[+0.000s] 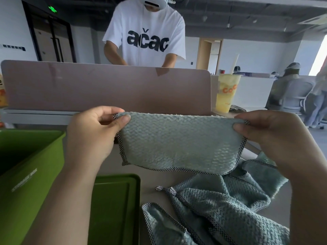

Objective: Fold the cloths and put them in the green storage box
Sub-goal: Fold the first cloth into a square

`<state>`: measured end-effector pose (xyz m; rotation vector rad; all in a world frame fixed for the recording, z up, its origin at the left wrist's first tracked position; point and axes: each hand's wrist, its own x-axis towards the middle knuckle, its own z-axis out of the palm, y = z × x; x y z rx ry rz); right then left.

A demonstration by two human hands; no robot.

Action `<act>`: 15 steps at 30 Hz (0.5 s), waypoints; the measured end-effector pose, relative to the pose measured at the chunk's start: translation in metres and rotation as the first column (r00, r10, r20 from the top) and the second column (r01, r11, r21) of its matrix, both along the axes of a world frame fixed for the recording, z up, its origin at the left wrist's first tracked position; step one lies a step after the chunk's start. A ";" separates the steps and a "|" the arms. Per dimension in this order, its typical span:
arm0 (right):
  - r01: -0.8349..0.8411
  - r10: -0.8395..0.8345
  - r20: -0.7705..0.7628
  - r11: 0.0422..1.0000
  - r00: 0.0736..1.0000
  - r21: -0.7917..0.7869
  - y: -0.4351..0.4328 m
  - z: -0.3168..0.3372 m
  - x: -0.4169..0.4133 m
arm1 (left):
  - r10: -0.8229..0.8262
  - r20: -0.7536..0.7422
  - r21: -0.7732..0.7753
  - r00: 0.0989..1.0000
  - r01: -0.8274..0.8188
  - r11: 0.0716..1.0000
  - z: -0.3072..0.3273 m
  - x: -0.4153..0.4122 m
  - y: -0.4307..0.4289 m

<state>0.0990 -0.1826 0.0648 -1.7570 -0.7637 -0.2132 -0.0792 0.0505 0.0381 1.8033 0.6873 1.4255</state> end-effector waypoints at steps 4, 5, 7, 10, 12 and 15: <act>-0.011 0.011 0.025 1.000 1.000 -0.021 -0.001 0.000 0.000 | 0.032 0.004 0.018 0.999 -0.032 0.999 0.002 -0.001 -0.003; -0.014 0.015 0.028 1.000 0.999 -0.022 -0.001 -0.001 0.002 | 0.042 0.004 0.022 0.999 -0.042 0.999 0.003 -0.001 -0.005; -0.025 0.026 0.028 0.999 0.999 -0.021 -0.002 -0.002 0.005 | 0.062 0.017 0.021 0.998 -0.063 0.998 0.005 -0.002 -0.006; -0.010 0.012 0.036 0.999 0.999 -0.032 -0.001 -0.004 0.010 | 0.065 0.057 0.026 0.996 -0.067 0.997 0.007 -0.004 -0.008; -0.001 0.002 0.015 0.998 1.000 -0.059 -0.001 -0.006 0.010 | 0.026 0.119 0.014 0.993 -0.028 1.000 0.009 -0.004 -0.010; -0.025 0.020 -0.030 0.986 0.999 -0.162 0.002 -0.008 0.008 | 0.014 0.140 0.044 0.990 -0.020 0.999 0.014 -0.006 -0.019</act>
